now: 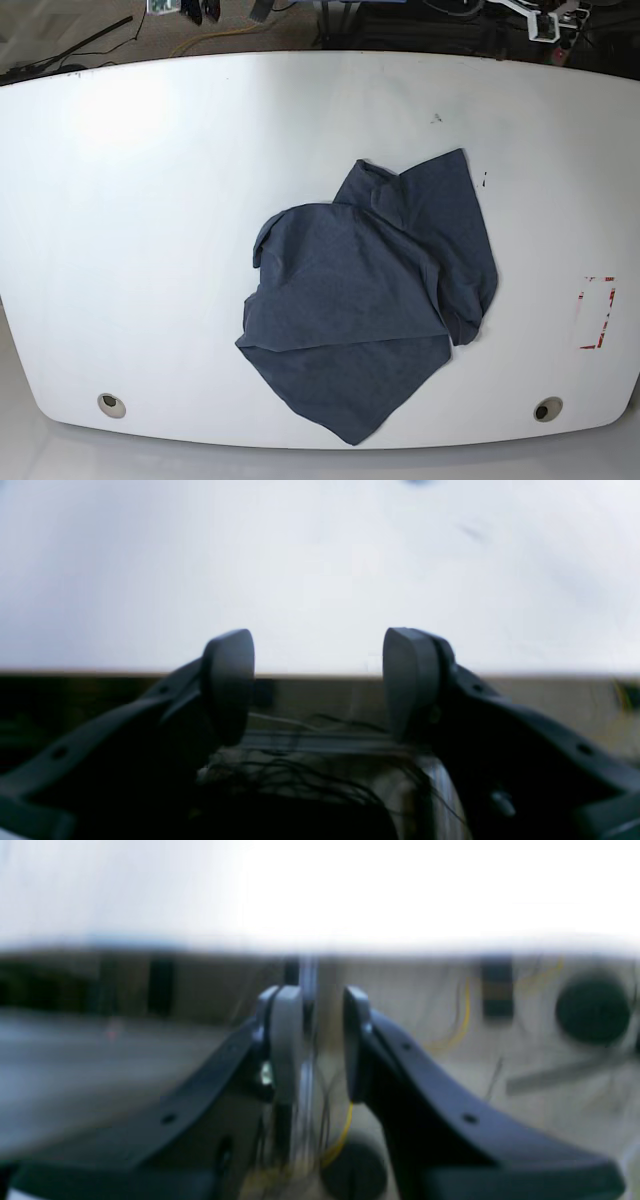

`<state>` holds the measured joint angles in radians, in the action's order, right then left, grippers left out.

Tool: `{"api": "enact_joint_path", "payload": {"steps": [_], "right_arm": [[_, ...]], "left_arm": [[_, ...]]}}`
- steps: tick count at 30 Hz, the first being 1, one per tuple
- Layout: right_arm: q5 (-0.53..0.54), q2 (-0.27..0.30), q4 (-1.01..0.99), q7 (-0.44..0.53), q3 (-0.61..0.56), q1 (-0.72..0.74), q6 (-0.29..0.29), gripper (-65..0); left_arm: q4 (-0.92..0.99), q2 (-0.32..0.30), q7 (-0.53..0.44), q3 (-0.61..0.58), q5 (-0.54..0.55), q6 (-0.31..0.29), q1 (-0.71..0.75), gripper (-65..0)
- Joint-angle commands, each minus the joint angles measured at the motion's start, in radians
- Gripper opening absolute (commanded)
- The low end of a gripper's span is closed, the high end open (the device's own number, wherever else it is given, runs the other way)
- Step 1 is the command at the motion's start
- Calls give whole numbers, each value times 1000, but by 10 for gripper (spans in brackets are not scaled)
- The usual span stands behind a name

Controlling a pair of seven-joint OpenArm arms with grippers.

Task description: Fold the T-shirt properly

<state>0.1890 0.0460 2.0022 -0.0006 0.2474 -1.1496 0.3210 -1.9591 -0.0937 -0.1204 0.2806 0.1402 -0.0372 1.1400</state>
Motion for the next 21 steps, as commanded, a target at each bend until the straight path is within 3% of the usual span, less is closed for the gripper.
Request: {"api": "enact_joint_path", "payload": {"steps": [1,9,11,16,21], "right_arm": [[11,2,16,18,-1,16,8,-522],[0,45,16,7,-23,188,8,-510],[0,61,16,-23,-39,230,7,-480],[8,113,16,-132,-56,357,7,-308],[0,117,16,-241,-66,494,22,-263]], "left_arm": [[-15,-4,-23,15,28,1,5,-279],[-13,-1,-23,16,28,1,-61,-278],[-13,-1,-23,16,28,1,-71,-278],[-12,1,-23,16,28,6,-94,-221],[-12,28,-23,19,26,7,-120,-192]]}}
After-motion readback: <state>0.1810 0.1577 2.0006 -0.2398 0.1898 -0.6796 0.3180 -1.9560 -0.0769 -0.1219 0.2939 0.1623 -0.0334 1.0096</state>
